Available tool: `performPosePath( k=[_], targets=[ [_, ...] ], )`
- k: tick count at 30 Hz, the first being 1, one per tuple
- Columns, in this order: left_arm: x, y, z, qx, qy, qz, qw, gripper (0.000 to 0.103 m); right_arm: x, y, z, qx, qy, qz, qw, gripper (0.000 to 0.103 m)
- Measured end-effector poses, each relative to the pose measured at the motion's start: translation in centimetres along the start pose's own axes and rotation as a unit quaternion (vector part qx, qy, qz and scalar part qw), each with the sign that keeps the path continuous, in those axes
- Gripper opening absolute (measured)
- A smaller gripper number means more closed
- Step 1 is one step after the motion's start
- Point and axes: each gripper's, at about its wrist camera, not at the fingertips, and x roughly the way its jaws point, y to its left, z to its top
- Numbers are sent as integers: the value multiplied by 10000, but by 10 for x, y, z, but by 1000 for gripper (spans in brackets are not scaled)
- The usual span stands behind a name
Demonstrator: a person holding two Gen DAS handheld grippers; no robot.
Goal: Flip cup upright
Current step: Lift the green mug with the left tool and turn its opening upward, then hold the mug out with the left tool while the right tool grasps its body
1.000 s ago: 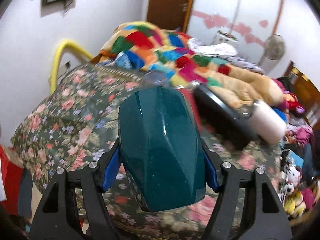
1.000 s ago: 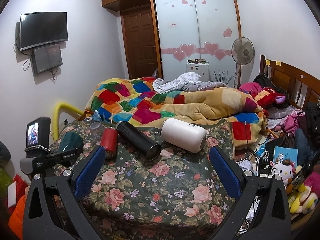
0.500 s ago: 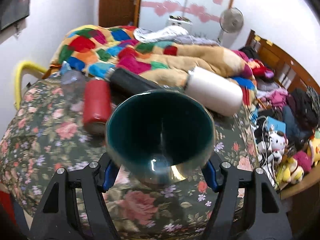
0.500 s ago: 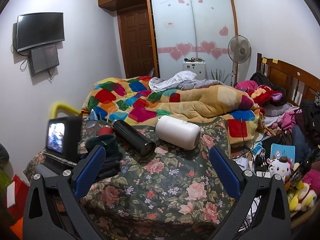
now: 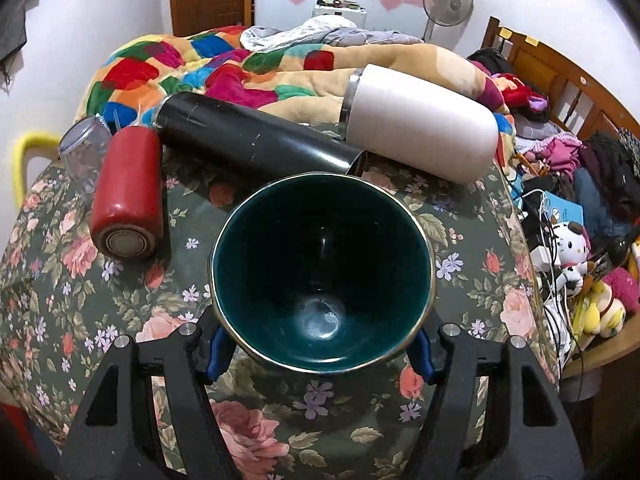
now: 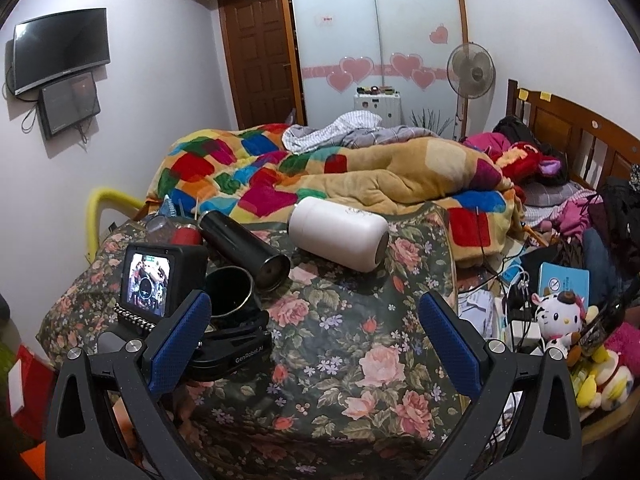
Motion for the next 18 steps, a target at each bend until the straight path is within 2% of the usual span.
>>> performPosePath(
  k=[9, 14, 18],
  targets=[
    [-14, 28, -16, -423, 111, -565, 9974, 69, 6, 5, -2, -40, 99, 24, 9999, 103],
    [-17, 28, -30, -333, 233, -545, 9977, 69, 7, 9, -4, -86, 141, 15, 9999, 103],
    [-16, 20, -41, -105, 315, -364, 9988, 68, 6, 11, -5, -126, 149, 9, 9998, 103]
  ],
)
